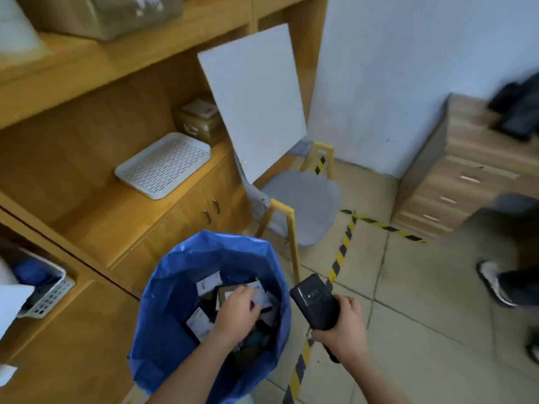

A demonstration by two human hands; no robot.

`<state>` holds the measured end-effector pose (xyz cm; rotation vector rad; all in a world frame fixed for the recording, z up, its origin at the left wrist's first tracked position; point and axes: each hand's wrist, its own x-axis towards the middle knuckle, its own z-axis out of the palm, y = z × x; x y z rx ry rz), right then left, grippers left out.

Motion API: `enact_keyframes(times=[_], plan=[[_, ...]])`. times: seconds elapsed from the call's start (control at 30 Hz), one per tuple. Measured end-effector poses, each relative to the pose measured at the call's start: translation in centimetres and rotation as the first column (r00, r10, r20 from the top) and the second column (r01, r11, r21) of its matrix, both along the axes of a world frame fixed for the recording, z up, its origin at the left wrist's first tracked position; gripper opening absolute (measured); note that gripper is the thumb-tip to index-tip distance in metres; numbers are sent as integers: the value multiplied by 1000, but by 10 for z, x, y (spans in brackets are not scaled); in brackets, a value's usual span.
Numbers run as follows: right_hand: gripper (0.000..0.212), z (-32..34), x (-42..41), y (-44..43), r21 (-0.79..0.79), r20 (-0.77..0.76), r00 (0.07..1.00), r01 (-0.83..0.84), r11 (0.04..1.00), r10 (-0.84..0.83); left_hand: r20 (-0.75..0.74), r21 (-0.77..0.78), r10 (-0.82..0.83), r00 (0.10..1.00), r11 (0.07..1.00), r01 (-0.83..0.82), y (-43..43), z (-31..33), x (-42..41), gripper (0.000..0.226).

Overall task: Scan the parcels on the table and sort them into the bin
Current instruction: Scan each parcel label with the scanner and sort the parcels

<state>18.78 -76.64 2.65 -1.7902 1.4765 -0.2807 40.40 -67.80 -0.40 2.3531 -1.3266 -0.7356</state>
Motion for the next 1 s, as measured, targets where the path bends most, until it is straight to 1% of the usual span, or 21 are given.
enact_keyframes(times=[0.13,0.23,0.33,0.4,0.53,0.63,0.7,0.83,0.9,1.0], plan=[[81,32,-86,-1,-57,30,994,108,993,-106,-18,-90,-119,993,989,117,-28,36,-74,23],[82,50,-153,3,-84,41,976,215,973,-213,7,-164,-246,969,956,244,-52,52,-139,21],[80,63,-220,12,-105,67,929,370,923,-365,23,-207,-408,913,891,404,-82,60,-206,23],[76,69,-264,24,-106,80,870,492,864,-486,49,-210,-528,848,824,525,-103,66,-252,23],[79,78,-347,59,-113,34,695,717,688,-719,99,-182,-746,658,637,749,-138,77,-354,20],[73,84,-403,96,-130,18,516,851,510,-856,117,-205,-880,460,431,878,-151,87,-438,20],[73,90,-433,125,-157,-10,383,912,380,-924,133,-207,-939,318,288,935,-151,93,-493,20],[72,96,-477,193,-188,-92,125,972,140,-988,84,-245,-995,47,25,969,-127,96,-599,21],[72,97,-491,231,-197,-101,-15,980,5,-995,92,-260,-992,-81,-103,960,-100,96,-645,22],[78,95,-500,292,-198,-93,-202,963,-181,-975,86,-263,-962,-259,-273,925,-49,90,-702,23]])
